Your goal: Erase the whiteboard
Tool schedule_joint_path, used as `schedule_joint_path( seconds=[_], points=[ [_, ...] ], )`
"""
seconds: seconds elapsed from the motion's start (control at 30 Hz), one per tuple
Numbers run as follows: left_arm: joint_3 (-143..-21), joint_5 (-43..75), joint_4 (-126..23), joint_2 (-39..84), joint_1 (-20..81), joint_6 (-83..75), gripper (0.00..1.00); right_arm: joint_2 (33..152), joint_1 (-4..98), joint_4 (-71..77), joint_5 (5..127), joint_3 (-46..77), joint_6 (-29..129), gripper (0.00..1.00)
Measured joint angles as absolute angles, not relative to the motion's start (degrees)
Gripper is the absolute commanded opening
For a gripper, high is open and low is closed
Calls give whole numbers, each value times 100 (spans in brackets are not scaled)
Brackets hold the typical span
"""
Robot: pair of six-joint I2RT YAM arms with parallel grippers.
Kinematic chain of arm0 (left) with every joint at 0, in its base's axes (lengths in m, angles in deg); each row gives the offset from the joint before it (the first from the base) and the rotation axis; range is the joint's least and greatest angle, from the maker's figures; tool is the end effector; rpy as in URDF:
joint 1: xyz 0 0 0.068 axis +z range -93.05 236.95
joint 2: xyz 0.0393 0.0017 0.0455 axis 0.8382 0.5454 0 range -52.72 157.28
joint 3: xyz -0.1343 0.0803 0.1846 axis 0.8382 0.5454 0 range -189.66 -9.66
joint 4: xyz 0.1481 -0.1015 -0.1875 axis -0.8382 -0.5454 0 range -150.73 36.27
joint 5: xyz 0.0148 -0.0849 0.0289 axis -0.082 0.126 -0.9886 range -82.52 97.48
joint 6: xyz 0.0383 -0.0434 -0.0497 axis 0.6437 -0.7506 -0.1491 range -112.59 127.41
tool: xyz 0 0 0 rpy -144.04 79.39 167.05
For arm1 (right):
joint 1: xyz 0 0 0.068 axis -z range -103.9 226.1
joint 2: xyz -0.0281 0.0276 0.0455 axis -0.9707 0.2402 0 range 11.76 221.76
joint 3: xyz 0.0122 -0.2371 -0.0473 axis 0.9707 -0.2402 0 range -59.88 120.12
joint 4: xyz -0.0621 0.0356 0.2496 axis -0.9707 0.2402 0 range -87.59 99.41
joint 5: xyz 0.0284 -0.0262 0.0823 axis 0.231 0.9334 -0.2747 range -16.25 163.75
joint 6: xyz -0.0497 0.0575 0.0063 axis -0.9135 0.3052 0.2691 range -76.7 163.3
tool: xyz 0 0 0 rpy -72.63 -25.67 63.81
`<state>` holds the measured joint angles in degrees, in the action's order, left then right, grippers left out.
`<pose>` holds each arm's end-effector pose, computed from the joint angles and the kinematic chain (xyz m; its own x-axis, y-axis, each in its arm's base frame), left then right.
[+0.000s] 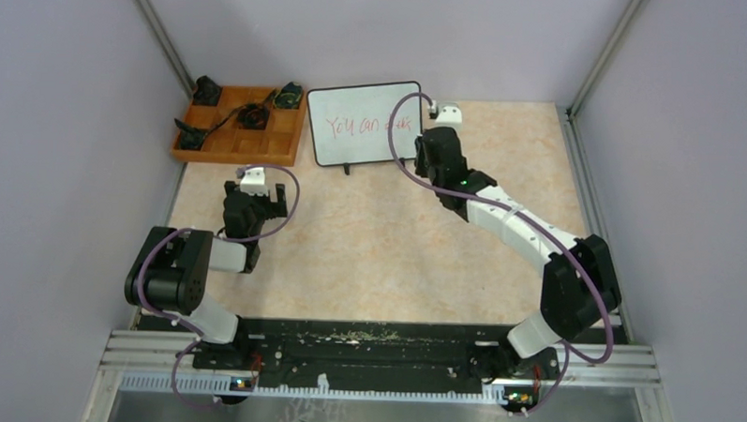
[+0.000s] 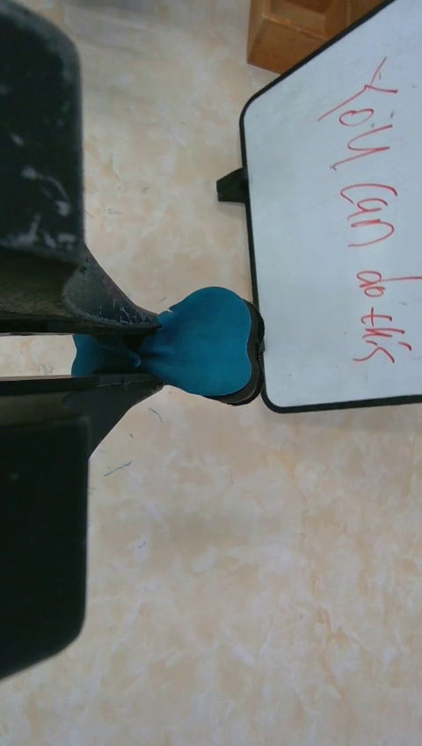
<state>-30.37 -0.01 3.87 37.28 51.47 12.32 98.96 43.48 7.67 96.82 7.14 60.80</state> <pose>0.2967 -0.0200 0.1114 -0.2036 0.1048 -0.9734 -0.0151 0.9938 0.1101 0.3321 0.1826 0.2605 -0.4044 0.0696 -0.9119 -0.0800 0.9906 0.1111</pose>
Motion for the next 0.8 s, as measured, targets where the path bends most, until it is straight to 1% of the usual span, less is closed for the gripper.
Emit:
schedule_joint_path(
  seconds=[0.33,0.5,0.53,0.6,0.63,0.73,0.8],
  points=[
    [-3037,-1,391,3728,5147,1232,100,9981,3747,961,9901,714,6141,0],
    [-3199,76,199,3782,5158,1236,100,9981,3611,1130,10069,714,6169,0],
    [-3369,85,20,3850,5158,1236,100,9981,3611,1147,10097,714,6191,0],
    [-3866,144,-474,4060,5180,1245,91,9981,3611,1178,10141,717,6207,0],
    [-4235,262,-839,4222,5204,1274,89,9981,3611,1193,10165,719,6222,0],
    [-5555,808,-2026,4847,5311,1352,84,9981,3611,1235,10239,739,6242,0],
    [-5960,1333,-2450,5030,5456,1363,79,9981,3611,1239,10287,743,6239,0]
  ],
)
